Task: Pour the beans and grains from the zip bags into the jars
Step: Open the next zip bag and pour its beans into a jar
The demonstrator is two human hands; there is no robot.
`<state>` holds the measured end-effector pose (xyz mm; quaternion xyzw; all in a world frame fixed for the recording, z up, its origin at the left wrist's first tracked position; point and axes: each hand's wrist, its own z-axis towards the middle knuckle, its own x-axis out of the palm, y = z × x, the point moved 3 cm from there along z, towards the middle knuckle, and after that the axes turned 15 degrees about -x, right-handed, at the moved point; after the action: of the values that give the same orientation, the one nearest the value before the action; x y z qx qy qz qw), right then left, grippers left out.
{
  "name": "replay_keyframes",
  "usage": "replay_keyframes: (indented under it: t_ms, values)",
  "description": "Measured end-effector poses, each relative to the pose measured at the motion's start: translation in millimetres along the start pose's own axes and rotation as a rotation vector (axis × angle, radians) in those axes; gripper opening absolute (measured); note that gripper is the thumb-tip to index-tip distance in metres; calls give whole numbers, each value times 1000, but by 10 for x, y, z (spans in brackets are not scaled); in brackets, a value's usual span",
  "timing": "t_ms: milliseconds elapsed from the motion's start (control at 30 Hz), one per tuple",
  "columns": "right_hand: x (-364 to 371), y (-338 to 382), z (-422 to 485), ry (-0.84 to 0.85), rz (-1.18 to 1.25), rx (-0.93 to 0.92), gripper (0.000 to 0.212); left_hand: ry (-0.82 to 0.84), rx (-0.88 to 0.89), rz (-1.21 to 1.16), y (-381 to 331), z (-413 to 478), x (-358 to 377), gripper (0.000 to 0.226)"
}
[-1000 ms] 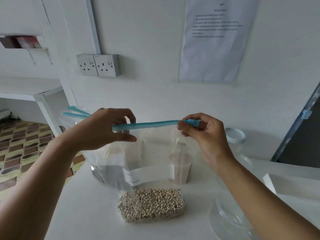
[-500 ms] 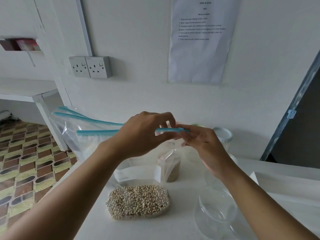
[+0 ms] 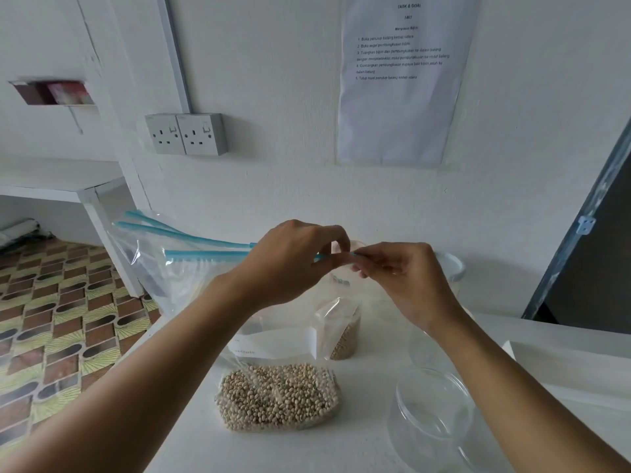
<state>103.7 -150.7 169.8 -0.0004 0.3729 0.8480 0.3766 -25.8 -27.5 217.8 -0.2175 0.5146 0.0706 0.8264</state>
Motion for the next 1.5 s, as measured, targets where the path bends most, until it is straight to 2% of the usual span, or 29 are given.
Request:
replay_keyframes:
  t_ms: [100, 267, 367, 433, 533, 700, 1033, 1167, 1333, 1433, 1500]
  values:
    - [5, -6, 15, -109, -36, -37, 16, -18, 22, 26, 6, 12, -37, 27]
    - [113, -19, 61, -203, 35, -24, 23, -48, 5, 55, 122, -30, -130, 23]
    - [153, -56, 107, -199, 30, -4, 23, -60, -54, 44, 288, -105, -184, 33]
    - [178, -78, 138, -160, 107, 28, 17, -66, -90, 36, 418, -172, -239, 43]
    - [248, -119, 182, -100, 237, 63, 10, -82, -134, 12, 640, -285, -349, 47]
    - [373, -236, 238, -153, 388, 134, 19, -83, -203, -23, 975, -441, -471, 43]
    - [439, -370, 233, -373, 634, 209, 23, -113, -273, -94, 1390, -712, -620, 9]
    - [457, -430, 196, -440, 778, 260, 27, -156, -337, -197, 1565, -817, -713, 18]
    - [517, -418, 174, -429, 739, 246, 27, -162, -348, -328, 1735, -925, -672, 19]
    - [504, -371, 191, -412, 617, 202, 25, -118, -322, -439, 1706, -928, -686, 28]
    - [485, -347, 213, -387, 503, 169, 21, -91, -309, -427, 1666, -873, -721, 24]
